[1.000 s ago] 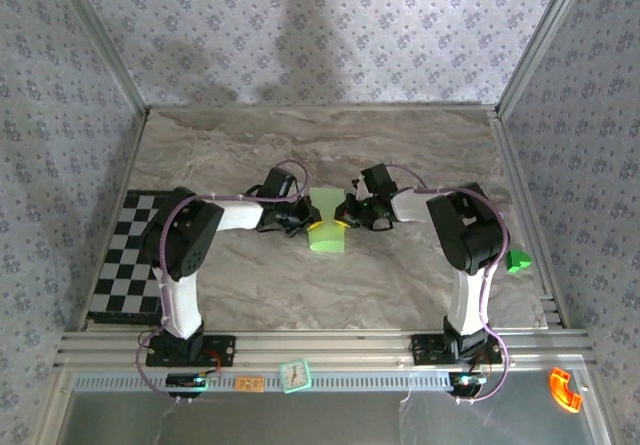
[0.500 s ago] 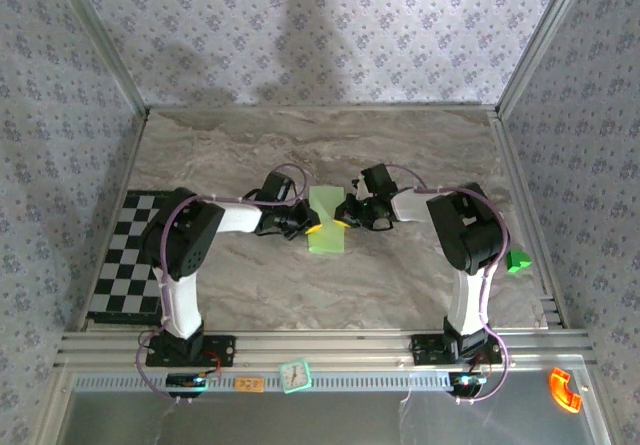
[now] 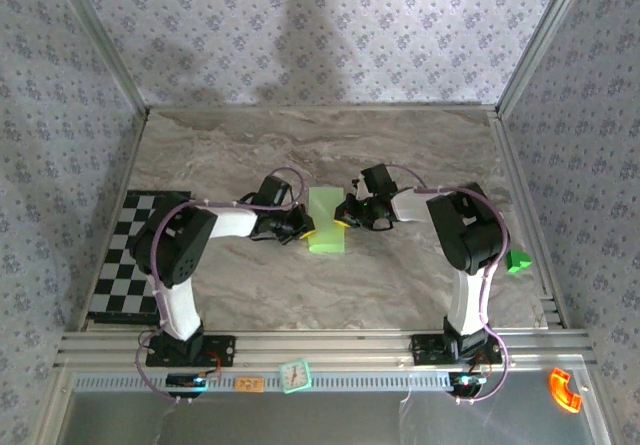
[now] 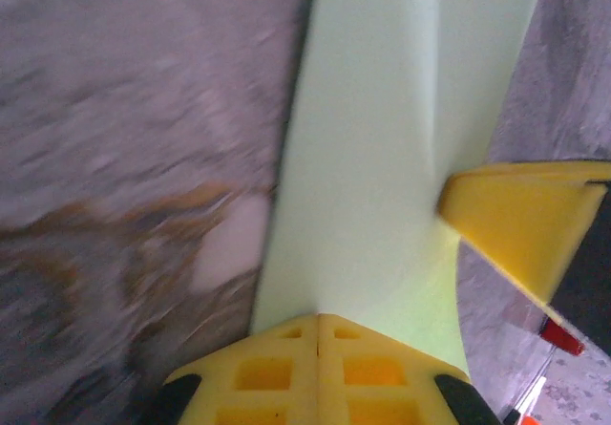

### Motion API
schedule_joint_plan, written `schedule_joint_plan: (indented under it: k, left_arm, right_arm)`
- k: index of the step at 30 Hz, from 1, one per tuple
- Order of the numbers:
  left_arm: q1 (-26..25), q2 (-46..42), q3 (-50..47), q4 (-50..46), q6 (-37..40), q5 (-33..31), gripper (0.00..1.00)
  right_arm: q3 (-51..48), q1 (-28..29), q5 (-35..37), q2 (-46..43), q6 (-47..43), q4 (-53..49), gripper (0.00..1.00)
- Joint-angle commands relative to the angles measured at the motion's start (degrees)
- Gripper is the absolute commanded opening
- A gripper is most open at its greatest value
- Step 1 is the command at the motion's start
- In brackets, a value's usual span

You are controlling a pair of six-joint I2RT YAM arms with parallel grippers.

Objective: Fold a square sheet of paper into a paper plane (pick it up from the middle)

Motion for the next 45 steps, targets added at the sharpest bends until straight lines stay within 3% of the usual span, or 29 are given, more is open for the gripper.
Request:
schedule_joint_plan:
  k: [1, 6, 13, 23, 31, 37, 45]
  left_arm:
    - [1.92, -3.7, -2.24, -5.58, 2.18, -2.22, 0.0]
    - [-0.31, -7.07, -1.85, -3.13, 1.66, -2.3, 0.0]
    - [-4.34, -2.63, -0.85, 4.57, -3.79, -1.13, 0.0]
    - [-4.38, -1.93, -6.0, 2.57, -5.0, -5.67, 0.0]
    - [-1.47, -8.6, -12.15, 0.82, -4.76, -7.57, 0.0]
    - [-2.47, -11.02, -9.34, 3.51, -4.52, -4.25, 0.0]
    - [-5.68, -4.85, -5.23, 4.29, -4.2, -2.74, 0.0]
  right_arm:
    - [-4.98, -1.69, 16.72, 7.68, -1.21, -11.96, 0.05]
    - [-5.2, -1.69, 16.74, 7.68, -1.32, -11.75, 0.05]
    - [-5.38, -1.84, 16.74, 7.68, -1.43, -11.75, 0.05]
    - [-5.38, -2.12, 16.8, 7.87, -1.83, -11.9, 0.05]
    - [-5.46, -2.47, 17.13, 7.94, -2.25, -12.1, 0.05]
    - [-5.56, -2.56, 17.25, 7.77, -2.36, -12.06, 0.05]
    - [-5.57, -2.58, 17.34, 7.74, -2.31, -12.12, 0.05]
